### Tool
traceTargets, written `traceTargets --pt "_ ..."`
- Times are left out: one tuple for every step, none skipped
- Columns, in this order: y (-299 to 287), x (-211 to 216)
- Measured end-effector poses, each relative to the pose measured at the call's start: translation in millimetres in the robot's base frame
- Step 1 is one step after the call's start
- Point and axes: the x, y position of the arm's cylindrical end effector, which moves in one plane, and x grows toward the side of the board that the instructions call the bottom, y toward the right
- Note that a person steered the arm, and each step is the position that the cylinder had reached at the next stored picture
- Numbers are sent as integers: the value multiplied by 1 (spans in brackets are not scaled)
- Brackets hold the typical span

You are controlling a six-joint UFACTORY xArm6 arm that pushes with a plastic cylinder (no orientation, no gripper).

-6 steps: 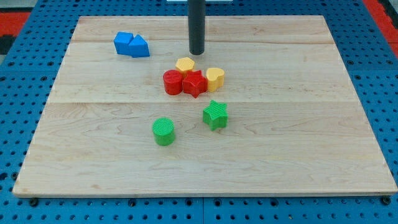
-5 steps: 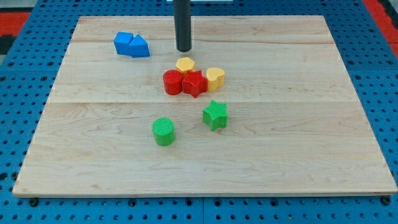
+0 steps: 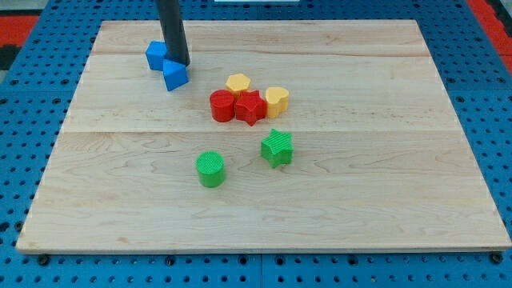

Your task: Move the blue triangle towards the down

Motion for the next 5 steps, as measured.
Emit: traceTargets --pt "-3 23" --pt "-3 23" --pt "-4 67" --pt "12 144" --pt "7 136"
